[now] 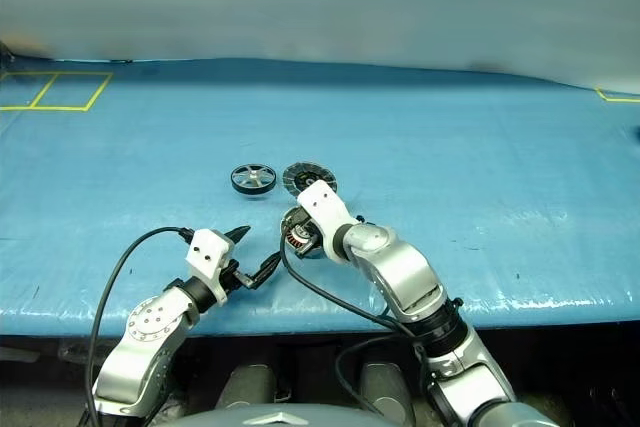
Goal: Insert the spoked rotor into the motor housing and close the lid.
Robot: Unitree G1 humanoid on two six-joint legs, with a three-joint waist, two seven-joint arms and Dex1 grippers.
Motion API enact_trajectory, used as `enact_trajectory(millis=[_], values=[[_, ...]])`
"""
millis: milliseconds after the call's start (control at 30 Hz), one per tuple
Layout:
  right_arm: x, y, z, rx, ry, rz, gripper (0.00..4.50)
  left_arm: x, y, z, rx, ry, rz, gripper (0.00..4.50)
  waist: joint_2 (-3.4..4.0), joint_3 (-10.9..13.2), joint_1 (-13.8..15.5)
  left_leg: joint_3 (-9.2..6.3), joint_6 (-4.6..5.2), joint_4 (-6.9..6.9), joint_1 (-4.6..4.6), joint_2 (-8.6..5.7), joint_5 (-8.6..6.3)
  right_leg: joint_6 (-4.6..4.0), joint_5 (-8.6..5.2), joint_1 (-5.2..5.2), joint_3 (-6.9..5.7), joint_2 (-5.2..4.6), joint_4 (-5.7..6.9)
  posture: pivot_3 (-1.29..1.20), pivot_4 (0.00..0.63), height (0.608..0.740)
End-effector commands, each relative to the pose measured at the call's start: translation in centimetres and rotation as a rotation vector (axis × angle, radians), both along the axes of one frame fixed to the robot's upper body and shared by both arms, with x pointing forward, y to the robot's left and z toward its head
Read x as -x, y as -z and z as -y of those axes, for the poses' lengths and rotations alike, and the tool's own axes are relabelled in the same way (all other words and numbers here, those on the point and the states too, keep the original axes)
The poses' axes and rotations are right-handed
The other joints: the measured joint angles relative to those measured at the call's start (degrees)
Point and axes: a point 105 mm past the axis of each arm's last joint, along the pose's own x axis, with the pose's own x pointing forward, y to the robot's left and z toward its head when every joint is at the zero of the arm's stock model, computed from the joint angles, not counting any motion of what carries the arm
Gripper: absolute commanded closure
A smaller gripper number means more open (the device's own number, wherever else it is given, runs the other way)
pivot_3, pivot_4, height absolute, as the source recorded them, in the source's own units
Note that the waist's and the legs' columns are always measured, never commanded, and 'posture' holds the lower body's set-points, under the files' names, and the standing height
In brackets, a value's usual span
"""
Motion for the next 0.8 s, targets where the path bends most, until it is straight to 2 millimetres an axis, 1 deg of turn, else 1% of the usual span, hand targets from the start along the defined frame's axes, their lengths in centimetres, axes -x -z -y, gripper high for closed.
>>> enact_trajectory(millis=[33, 233, 333, 467, 667, 800], values=[[0.2, 0.1, -0.5, 0.056, -0.076, -0.016, 4.48, -0.2, -0.7, 0.3, 0.010, 0.005, 0.041, 0.00, 0.00, 0.00, 0.02, 0.00, 0.00, 0.00, 0.00, 0.00, 0.00, 0.00, 0.00, 0.00, 0.00, 0.00, 0.00, 0.00, 0.150, 0.740], [-0.5, -0.3, -0.4, 0.090, -0.084, 0.004, 4.48, -0.1, -0.7, 0.3, 0.013, -0.004, 0.040, 0.00, -0.01, -0.01, -0.05, 0.01, 0.00, 0.00, 0.02, 0.02, 0.00, 0.00, 0.00, 0.02, 0.00, 0.03, 0.01, 0.00, 0.150, 0.740], [-0.3, -0.9, -0.6, 0.059, -0.083, 0.001, 4.48, 0.0, -0.6, 0.1, 0.013, -0.007, 0.040, 0.00, -0.01, -0.01, -0.05, 0.01, -0.01, 0.01, 0.05, 0.04, 0.01, 0.00, 0.00, 0.03, 0.00, 0.03, 0.02, 0.00, 0.150, 0.740], [-0.6, -1.3, -0.3, 0.018, -0.041, -0.005, 4.48, -0.1, -0.6, 0.0, 0.010, -0.006, 0.041, 0.00, -0.01, 0.00, 0.00, 0.01, -0.01, 0.01, 0.03, 0.03, 0.00, 0.00, 0.00, 0.03, 0.00, 0.01, 0.02, 0.00, 0.150, 0.740], [-0.9, -0.9, 0.8, -0.013, 0.035, -0.023, 4.48, -0.3, -0.7, 0.1, 0.002, 0.008, 0.043, 0.00, -0.01, 0.00, 0.17, 0.01, -0.01, -0.01, 0.02, 0.01, 0.00, -0.01, 0.00, 0.02, 0.00, 0.01, 0.01, 0.00, 0.150, 0.740], [-0.9, -1.1, 1.6, -0.039, 0.079, -0.030, 4.48, -0.3, -0.8, 0.2, 0.003, 0.010, 0.043, 0.00, 0.00, 0.00, 0.42, 0.01, 0.00, 0.01, 0.02, -0.01, 0.00, 0.00, 0.00, 0.03, 0.00, -0.02, 0.01, 0.00, 0.150, 0.740]])
